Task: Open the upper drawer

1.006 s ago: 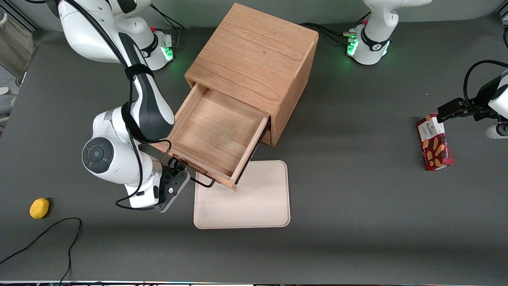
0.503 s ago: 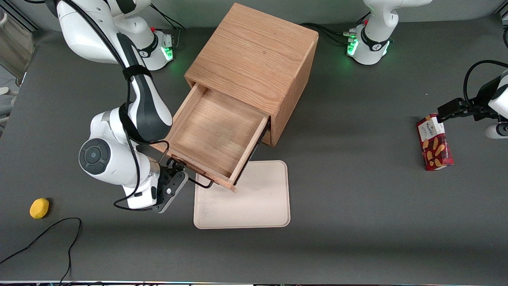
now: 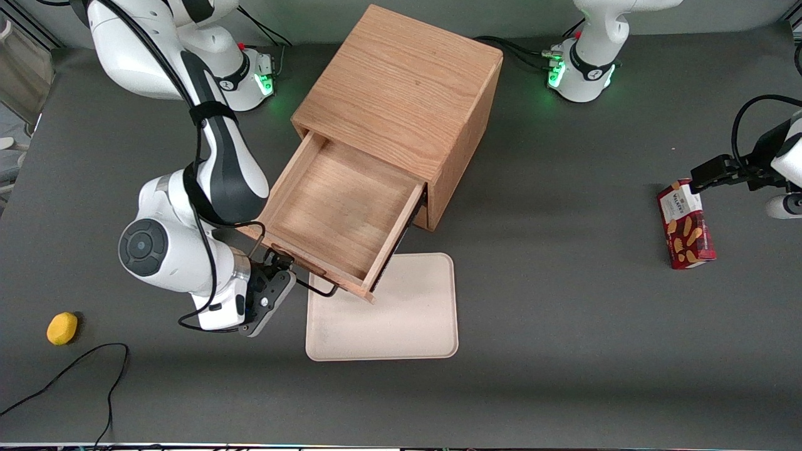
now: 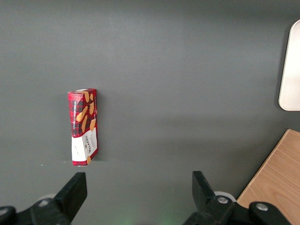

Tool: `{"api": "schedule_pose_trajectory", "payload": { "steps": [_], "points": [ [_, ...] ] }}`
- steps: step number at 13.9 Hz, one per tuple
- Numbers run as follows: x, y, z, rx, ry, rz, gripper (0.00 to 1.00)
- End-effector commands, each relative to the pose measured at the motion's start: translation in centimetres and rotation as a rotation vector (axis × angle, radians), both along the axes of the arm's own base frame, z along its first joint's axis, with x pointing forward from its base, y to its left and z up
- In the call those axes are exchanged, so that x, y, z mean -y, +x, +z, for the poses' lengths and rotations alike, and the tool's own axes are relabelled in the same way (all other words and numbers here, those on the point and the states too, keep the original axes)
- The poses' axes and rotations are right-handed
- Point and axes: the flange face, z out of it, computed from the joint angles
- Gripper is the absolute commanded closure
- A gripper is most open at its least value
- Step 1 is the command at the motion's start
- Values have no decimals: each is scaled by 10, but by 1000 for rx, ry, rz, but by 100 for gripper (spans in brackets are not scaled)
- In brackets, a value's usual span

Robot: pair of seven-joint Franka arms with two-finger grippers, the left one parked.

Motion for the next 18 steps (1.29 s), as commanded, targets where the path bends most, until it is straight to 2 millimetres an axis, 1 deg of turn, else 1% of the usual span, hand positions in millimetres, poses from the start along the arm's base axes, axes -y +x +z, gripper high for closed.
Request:
{"api": "schedule_pose_trajectory", "payload": {
  "steps": [1,5,8,9,12,15,18],
  "points": [
    [4,7,16,4,31,16,0],
    [5,2,33,1,35,16,0],
    [4,-3,60,1,41,26,0],
    [4,-5,65,-4,42,27,0],
    [7,-15,94,3,52,32,0],
    [13,-27,124,2,59,-14,0],
    [15,-46,170,26,76,-62,0]
  ]
}}
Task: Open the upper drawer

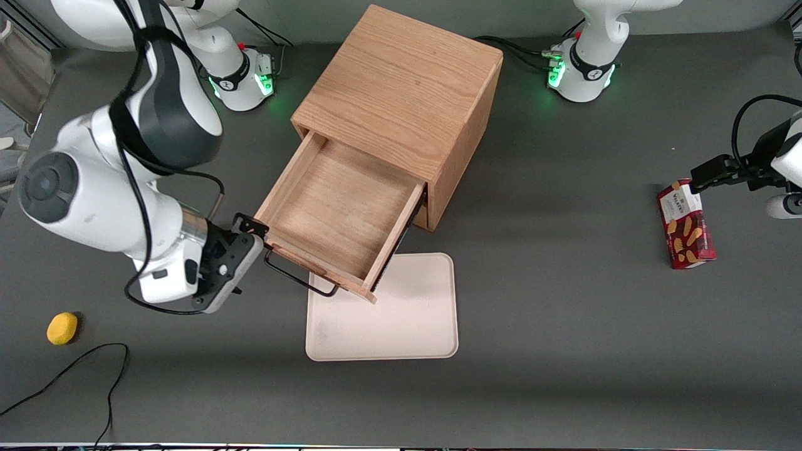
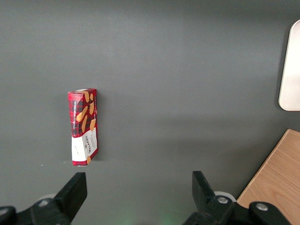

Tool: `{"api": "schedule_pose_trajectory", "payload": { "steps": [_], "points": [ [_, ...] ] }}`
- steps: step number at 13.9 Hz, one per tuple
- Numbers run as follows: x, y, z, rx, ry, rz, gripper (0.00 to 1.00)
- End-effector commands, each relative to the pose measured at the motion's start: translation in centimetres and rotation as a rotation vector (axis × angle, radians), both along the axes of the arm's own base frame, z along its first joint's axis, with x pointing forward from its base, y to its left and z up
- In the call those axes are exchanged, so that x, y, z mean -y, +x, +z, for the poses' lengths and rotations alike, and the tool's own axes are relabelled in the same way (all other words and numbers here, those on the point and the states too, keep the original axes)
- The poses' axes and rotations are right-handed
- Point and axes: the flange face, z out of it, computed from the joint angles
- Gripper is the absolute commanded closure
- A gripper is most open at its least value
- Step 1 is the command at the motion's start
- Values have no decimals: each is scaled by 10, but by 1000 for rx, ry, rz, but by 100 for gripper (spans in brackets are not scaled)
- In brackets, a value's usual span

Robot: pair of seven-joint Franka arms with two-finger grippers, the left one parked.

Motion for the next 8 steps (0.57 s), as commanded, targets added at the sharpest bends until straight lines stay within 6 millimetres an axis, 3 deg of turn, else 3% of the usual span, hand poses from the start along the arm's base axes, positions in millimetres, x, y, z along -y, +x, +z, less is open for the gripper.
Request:
{"api": "schedule_pose_trajectory", "payload": {
  "steps": [1,8],
  "points": [
    [7,-22,46,14,37,-45,0],
    [45,-60,99,52,71,-96,0]
  ]
}}
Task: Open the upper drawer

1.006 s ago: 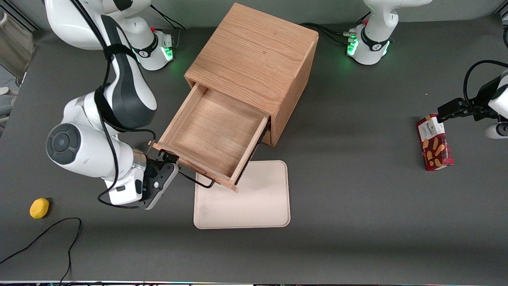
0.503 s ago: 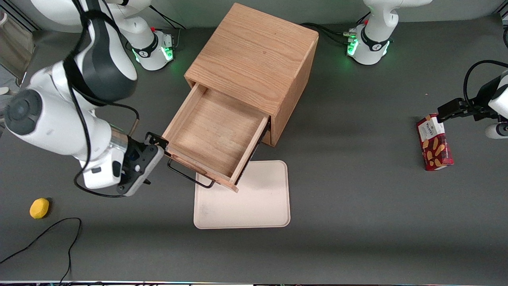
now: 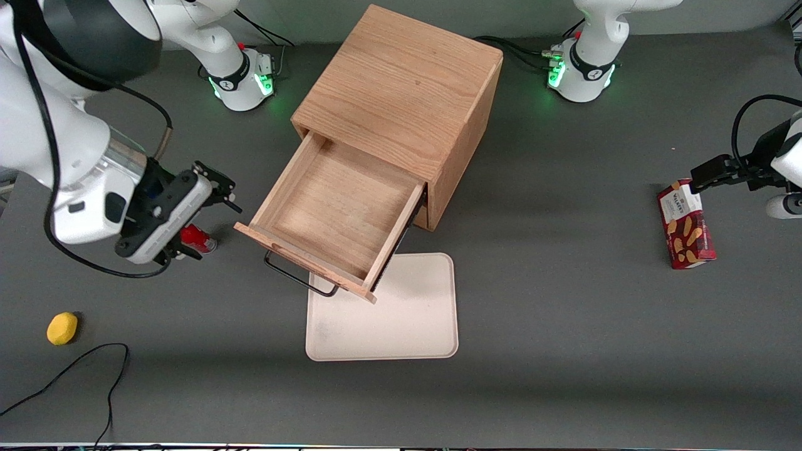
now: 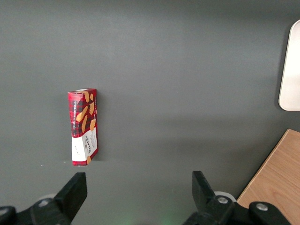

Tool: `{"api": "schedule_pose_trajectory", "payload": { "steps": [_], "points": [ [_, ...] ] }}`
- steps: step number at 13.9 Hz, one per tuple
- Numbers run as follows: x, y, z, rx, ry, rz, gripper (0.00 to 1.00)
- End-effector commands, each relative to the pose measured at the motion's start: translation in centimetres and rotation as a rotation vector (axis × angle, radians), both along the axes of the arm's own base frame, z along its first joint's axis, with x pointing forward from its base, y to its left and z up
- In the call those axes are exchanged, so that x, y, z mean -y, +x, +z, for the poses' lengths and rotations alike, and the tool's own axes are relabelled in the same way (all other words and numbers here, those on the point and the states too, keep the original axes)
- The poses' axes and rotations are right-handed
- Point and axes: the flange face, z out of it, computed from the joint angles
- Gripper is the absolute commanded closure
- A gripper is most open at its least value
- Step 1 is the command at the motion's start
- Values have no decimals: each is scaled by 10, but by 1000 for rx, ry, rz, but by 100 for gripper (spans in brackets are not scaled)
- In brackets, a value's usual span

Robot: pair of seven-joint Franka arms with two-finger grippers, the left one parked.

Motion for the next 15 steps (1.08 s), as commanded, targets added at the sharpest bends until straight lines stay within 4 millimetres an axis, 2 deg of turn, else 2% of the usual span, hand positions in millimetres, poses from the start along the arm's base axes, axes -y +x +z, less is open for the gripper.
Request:
{"api": "schedule_pose_trajectory", "payload": {
  "steps": [1,2,4,8,11,15],
  "points": [
    [23,-17,10,-11,22,-46,0],
    [37,-19,17,3,7,-68,0],
    [53,-26,26,14,-27,-132,0],
    [71,-47,33,-66,7,-502,0],
    [81,-55,34,-122,34,-738,0],
    [131,-63,30,-152,2,-848,0]
  ]
}}
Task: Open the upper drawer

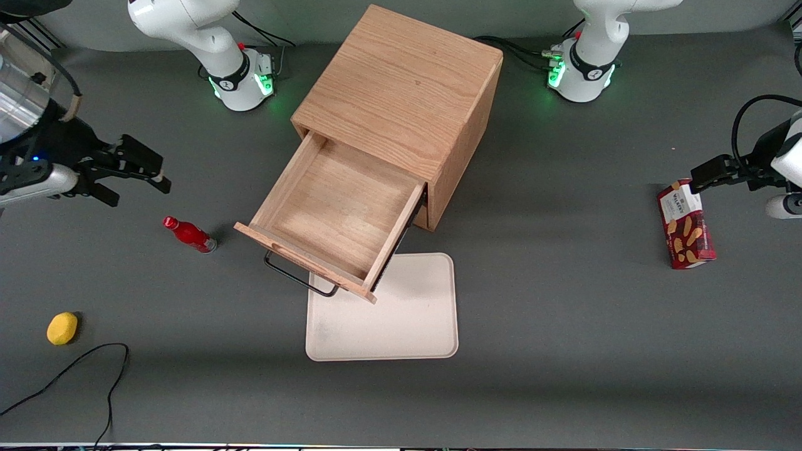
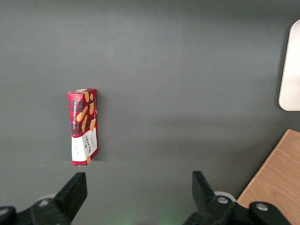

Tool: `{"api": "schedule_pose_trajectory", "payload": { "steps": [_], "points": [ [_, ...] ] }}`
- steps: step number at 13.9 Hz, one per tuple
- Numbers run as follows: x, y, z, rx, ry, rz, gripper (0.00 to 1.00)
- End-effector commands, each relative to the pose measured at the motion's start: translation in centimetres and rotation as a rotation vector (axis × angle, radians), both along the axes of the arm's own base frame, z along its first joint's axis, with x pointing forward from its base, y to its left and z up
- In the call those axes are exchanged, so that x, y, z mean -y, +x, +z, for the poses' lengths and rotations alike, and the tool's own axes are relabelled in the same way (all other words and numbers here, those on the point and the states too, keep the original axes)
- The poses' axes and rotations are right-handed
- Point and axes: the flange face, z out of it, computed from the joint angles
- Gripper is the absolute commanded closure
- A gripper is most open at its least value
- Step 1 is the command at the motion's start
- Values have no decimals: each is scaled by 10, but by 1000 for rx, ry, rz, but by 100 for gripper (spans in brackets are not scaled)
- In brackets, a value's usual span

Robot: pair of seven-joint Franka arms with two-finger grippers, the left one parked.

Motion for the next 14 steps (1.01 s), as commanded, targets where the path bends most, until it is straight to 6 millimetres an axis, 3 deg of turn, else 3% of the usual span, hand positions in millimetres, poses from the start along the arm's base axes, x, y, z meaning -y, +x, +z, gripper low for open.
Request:
{"api": "schedule_pose_trajectory", "payload": {
  "steps": [1,4,8,14],
  "points": [
    [41,-15,-5,-60,-55,-92,0],
    [71,-15,-8,-75,-105,-165,0],
    [75,-16,-9,-108,-90,-357,0],
    [95,-17,-6,-73,-81,-319,0]
  ]
}}
